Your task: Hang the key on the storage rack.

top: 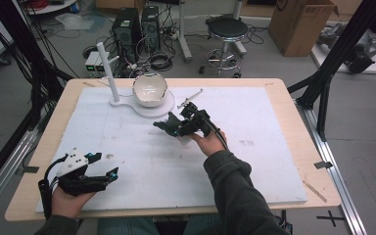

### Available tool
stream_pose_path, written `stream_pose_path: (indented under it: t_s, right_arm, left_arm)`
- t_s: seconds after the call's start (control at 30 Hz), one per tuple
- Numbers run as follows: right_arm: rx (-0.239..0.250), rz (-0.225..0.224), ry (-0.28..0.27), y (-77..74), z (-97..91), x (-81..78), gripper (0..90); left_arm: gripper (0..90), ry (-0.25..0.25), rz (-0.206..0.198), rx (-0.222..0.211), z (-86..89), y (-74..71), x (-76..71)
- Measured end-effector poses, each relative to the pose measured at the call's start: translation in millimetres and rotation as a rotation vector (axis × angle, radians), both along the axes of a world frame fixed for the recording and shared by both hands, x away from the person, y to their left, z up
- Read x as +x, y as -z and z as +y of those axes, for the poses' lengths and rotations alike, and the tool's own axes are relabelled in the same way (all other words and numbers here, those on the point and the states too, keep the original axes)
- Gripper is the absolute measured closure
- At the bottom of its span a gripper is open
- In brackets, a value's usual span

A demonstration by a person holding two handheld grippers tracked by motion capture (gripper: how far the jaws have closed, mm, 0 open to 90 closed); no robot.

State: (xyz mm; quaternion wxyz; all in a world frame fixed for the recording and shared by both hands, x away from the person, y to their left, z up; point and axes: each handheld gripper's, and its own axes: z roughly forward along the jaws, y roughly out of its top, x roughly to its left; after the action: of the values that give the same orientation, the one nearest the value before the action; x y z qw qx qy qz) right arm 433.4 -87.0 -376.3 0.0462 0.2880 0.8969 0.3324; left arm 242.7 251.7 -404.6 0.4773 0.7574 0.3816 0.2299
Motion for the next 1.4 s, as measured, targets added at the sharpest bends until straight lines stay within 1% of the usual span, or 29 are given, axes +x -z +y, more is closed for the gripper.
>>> stream_pose_path:
  t_s: [0.07, 0.27, 0.33, 0.37, 0.5, 0.53, 0.57, 0.6, 0.67, 0.73, 0.77, 0.87, 1.03, 1.07, 1.1, 1.3, 1.4]
  right_arm:
    - [0.010, -0.004, -0.011, -2.3, -1.2, -0.8, 49.7]
    - [0.040, -0.017, -0.019, -13.2, -4.6, -2.9, 49.7]
    - [0.051, -0.025, -0.025, -17.8, -4.3, -3.7, 49.7]
    - [0.059, -0.039, -0.032, -19.5, -4.5, -3.7, 49.7]
    - [0.073, -0.039, -0.038, -26.0, -4.2, -4.5, 49.7]
    - [0.093, -0.041, -0.041, -29.9, -4.0, -4.7, 49.8]
    - [0.093, -0.041, -0.041, -29.9, -4.0, -4.7, 49.8]
    - [0.112, -0.038, -0.048, -33.7, -3.6, -4.8, 49.9]
    - [0.112, -0.042, -0.059, -37.6, -2.3, -5.4, 49.9]
    - [0.120, -0.059, -0.070, -41.3, -1.2, -5.7, 49.9]
    - [0.132, -0.069, -0.077, -42.4, -1.4, -5.9, 50.0]
    - [0.161, -0.064, -0.075, -44.7, -2.6, -5.6, 50.1]
    - [0.167, -0.063, -0.075, -47.5, -3.5, -4.2, 50.1]
    - [0.164, -0.066, -0.078, -49.0, -3.1, -3.6, 50.1]
    - [0.160, -0.069, -0.080, -51.2, -2.9, -3.3, 50.1]
    - [0.177, -0.085, -0.094, -65.9, 1.1, -1.3, 50.1]
    - [0.175, -0.095, -0.100, -72.8, 5.1, -0.3, 50.2]
  left_arm:
    - [20.6, -0.001, 0.000, 0.000, 0.1, 0.0, 0.0]
    - [20.6, -0.001, 0.000, -0.004, 0.0, 0.0, 0.1]
    - [20.6, 0.000, 0.000, -0.002, 0.2, -0.1, 0.1]
    - [20.6, -0.001, -0.001, -0.003, 0.3, -0.2, 0.1]
    - [20.6, -0.003, -0.002, -0.005, 0.3, -0.2, 0.0]
    - [20.6, -0.002, -0.003, -0.006, 0.3, -0.3, 0.0]
    - [20.6, -0.002, -0.003, -0.006, 0.3, -0.3, 0.0]
    - [20.6, -0.005, -0.001, -0.009, 0.2, -0.3, -0.2]
    - [20.6, -0.006, -0.001, -0.010, 0.2, -0.3, -0.3]
    - [20.6, -0.004, -0.001, -0.009, 0.5, -0.3, -0.4]
    - [20.6, -0.004, 0.000, -0.009, 0.6, -0.3, -0.3]
    - [20.6, -0.004, -0.001, -0.008, 0.6, -0.3, -0.5]
    - [20.6, -0.006, -0.001, -0.009, 0.1, -0.2, -0.4]
    - [20.6, -0.002, -0.002, -0.004, 0.4, -0.4, -0.3]
    - [20.6, -0.001, 0.000, -0.007, 0.1, -0.3, -0.4]
    - [20.6, -0.005, -0.003, -0.011, 0.4, -0.4, -0.4]
    - [20.6, -0.004, -0.002, -0.012, 0.6, -0.4, -0.6]
